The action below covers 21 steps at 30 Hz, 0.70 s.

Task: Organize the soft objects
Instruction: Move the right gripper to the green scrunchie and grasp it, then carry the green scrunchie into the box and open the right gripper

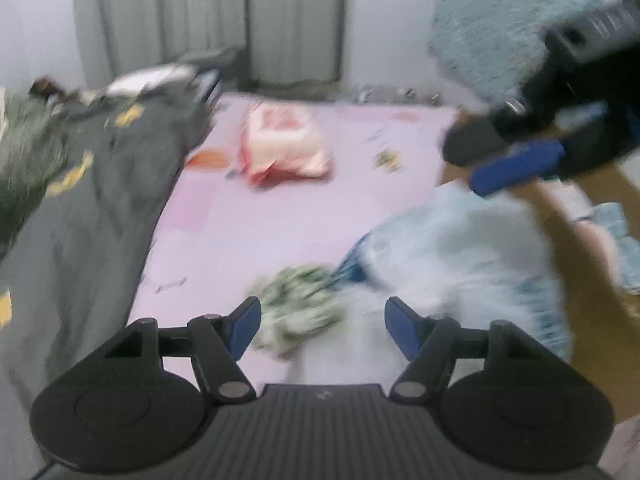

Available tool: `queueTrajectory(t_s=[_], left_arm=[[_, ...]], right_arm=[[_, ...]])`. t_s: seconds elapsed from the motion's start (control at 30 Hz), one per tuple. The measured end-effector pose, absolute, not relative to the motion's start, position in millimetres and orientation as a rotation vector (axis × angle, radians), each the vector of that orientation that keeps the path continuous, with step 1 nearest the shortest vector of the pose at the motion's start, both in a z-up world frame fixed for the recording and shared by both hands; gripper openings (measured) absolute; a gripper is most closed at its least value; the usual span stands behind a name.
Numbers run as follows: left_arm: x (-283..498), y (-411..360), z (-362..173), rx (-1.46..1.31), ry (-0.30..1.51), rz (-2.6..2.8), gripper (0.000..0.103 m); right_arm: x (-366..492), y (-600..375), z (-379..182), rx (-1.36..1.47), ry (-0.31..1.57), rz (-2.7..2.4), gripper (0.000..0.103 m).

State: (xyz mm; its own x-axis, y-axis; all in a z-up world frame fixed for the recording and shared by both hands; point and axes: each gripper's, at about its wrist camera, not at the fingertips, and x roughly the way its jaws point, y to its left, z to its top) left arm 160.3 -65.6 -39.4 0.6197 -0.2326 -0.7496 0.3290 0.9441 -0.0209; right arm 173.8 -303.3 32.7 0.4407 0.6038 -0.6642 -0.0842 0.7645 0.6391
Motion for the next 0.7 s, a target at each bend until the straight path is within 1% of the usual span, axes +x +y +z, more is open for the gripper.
queueTrajectory(t_s=[0.1,0.23,0.33,0.4,0.47,0.5,0.53,0.57,0.6,0.63,0.7], left_arm=[[180,-48,-59,0.077,0.895,-0.317,0.07],[196,-40,-76,0.008,0.912,-0.354,0.07],[206,-37,-87,-0.014,0.906,-0.362,0.07],[211,-35,-92,-0.03,0.914,-0.363,0.068],[212,-31,-96,-0.058,0.921,-0.364,0.055],[211,-30,-98,-0.065,0.92,-0.361,0.052],[211,-28,-98,-0.07,0.916,-0.355,0.045],[212,-28,-97,-0.074,0.913,-0.352,0.039],[211,-27,-95,-0.08,0.91,-0.35,0.037],[211,-27,-93,-0.084,0.905,-0.347,0.035],[205,-27,-83,-0.075,0.877,-0.338,0.033]], right_arm=[[227,-251,22,0.465,1.118,0.498,0.042],[289,-195,-15,0.289,1.246,0.483,0.043],[312,-171,-46,0.178,1.317,0.444,0.043],[317,-164,-63,0.138,1.366,0.444,0.043],[320,-158,-75,0.121,1.412,0.46,0.043],[320,-156,-80,0.124,1.44,0.474,0.041],[319,-157,-85,0.128,1.458,0.485,0.039],[317,-156,-88,0.135,1.468,0.496,0.035],[316,-156,-89,0.147,1.469,0.504,0.028],[315,-158,-87,0.166,1.464,0.512,0.025],[313,-162,-81,0.212,1.442,0.531,0.019]])
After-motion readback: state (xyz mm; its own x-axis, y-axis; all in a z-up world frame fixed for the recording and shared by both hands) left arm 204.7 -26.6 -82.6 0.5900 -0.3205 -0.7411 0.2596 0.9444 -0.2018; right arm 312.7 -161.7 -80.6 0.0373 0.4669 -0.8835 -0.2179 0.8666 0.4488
